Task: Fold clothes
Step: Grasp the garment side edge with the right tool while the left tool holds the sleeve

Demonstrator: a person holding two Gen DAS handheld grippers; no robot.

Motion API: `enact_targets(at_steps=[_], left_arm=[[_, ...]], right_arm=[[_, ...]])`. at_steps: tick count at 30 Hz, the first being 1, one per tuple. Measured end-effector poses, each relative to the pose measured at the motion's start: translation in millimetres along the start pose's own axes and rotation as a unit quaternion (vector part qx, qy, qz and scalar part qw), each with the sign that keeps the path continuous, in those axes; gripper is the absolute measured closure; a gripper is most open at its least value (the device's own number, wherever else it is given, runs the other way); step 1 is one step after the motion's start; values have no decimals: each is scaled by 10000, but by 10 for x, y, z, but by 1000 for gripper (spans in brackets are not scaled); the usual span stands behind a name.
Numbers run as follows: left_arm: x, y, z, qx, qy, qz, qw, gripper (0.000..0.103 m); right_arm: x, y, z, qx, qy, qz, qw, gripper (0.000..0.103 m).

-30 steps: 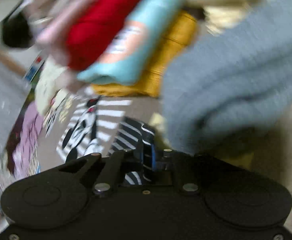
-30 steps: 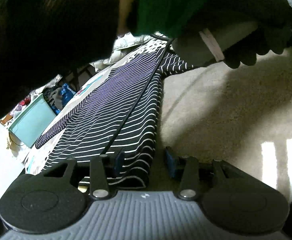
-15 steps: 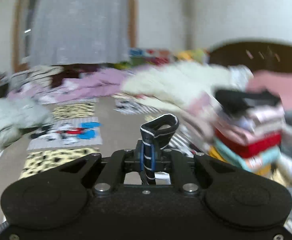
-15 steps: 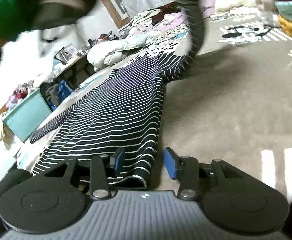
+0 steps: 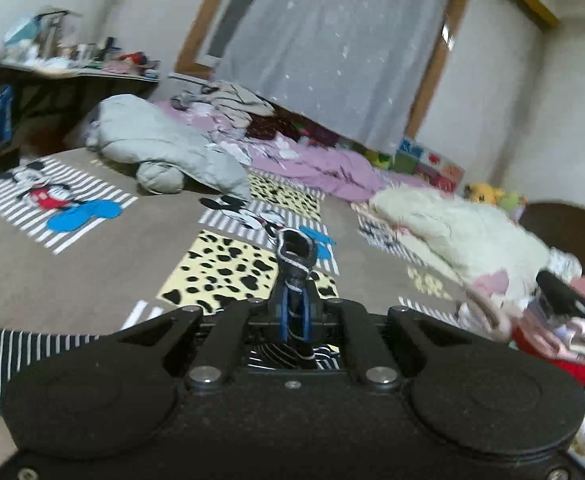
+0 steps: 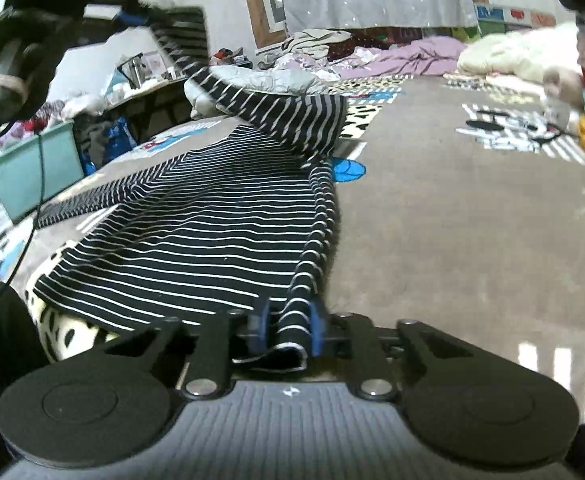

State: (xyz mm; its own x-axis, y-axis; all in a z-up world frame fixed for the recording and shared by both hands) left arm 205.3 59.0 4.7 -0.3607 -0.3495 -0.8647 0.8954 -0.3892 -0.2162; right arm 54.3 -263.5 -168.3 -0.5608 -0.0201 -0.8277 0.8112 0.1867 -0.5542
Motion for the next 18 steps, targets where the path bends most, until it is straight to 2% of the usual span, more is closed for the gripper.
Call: enact_targets(at_steps=[7,10,14,18], left_arm=[[311,-466,-350,-166,-600,570,9964,98],[540,-586,-484,-281,-808,583,9946,98],[716,-651,-564,-273,-890,503,9944,98],[699,-833,-473,-115,-758,703,9946,98]], right_arm=[[-66,-90,-152,113,-554,328,9979,89],[-75,-125,-222,106,-778,437,9960,90],[-96,-179,-305,117,-1046,594,9927,90],[-97,-210,-406,172,-1293,640,9894,90]])
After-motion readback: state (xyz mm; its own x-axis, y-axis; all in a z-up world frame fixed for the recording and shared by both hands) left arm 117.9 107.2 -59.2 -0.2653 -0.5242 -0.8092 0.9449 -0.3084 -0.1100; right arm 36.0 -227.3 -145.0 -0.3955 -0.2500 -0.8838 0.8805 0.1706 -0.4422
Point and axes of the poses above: each gripper's, at about its wrist camera, not at the fingertips, and y roughly the way its jaws point, z to its right, x to its underside, the point moved 1 cm from there along y, roughly the way its jaws point, and after that the axes turned 14 degrees about x, right-handed, at the moved point
